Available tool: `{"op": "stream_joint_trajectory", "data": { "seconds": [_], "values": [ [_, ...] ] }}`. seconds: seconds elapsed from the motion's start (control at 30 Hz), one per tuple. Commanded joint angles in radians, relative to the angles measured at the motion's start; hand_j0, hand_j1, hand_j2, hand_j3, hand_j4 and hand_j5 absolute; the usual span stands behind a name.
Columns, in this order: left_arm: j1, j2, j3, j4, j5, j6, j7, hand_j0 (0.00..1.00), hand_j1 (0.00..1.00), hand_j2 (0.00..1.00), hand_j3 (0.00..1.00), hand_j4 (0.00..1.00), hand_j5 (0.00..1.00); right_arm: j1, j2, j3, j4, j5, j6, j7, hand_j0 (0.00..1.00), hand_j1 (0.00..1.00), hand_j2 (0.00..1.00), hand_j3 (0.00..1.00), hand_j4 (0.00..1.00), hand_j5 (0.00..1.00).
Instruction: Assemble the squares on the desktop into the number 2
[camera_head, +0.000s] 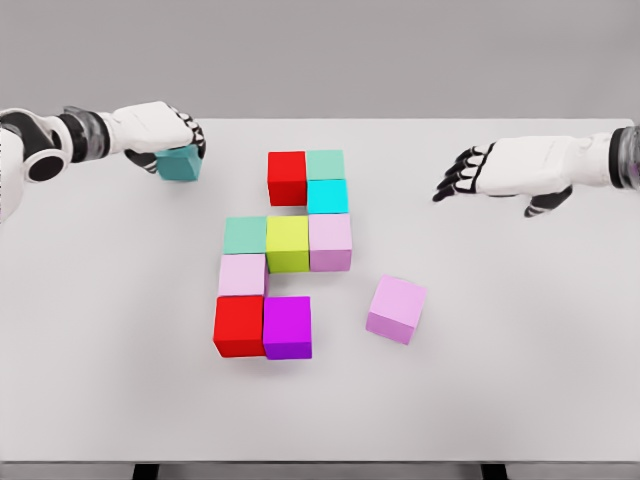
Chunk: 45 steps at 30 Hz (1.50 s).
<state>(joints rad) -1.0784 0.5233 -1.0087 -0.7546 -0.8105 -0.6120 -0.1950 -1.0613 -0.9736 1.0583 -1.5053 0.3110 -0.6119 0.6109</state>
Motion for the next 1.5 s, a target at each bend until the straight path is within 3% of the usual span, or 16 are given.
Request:
{"op": "stream_joint_trajectory", "data": {
  "seconds": [0.0,0.17,0.3,0.9,1.13,1.3,1.47],
  "values": [
    [0.000,-0.012,0.004,0.000,0.013,0.001,0.000,0.64,0.64,0.64,0.64,0.64,0.64,-0.005,0.042,0.146,0.088,0.000,0.001,0.000,1.00,1.00,1.00,1.00,1.00,1.00],
    [0.005,-0.012,0.002,-0.011,0.053,0.001,0.002,0.64,0.64,0.64,0.64,0.64,0.64,-0.009,0.078,0.158,0.074,0.045,0.001,0.000,1.00,1.00,1.00,1.00,1.00,1.00],
    [0.005,-0.011,0.002,-0.012,0.090,0.001,0.002,0.64,0.64,0.64,0.64,0.64,0.64,-0.006,0.070,0.181,-0.033,0.083,0.001,0.000,1.00,1.00,1.00,1.00,1.00,1.00],
    [0.026,-0.008,0.001,-0.103,0.146,0.001,0.002,0.65,0.65,0.65,0.65,0.65,0.65,0.007,0.125,0.203,-0.038,0.137,0.001,0.000,1.00,1.00,1.00,1.00,1.00,1.00],
    [0.037,-0.002,0.001,-0.094,0.142,0.001,0.000,0.69,0.69,0.69,0.69,0.69,0.69,0.007,0.134,0.203,-0.073,0.145,0.001,0.000,1.00,1.00,1.00,1.00,1.00,1.00],
    [0.040,0.001,0.001,-0.086,0.136,0.001,0.000,0.89,0.89,0.89,0.89,0.89,0.89,0.009,0.133,0.203,-0.118,0.145,0.001,0.000,1.00,1.00,1.00,1.00,1.00,1.00],
    [0.040,0.001,-0.002,-0.086,0.134,0.001,0.000,0.99,0.99,0.99,0.99,0.99,0.99,0.009,0.133,0.203,-0.154,0.148,0.001,0.000,1.00,1.00,1.00,1.00,1.00,1.00]
  ]
}}
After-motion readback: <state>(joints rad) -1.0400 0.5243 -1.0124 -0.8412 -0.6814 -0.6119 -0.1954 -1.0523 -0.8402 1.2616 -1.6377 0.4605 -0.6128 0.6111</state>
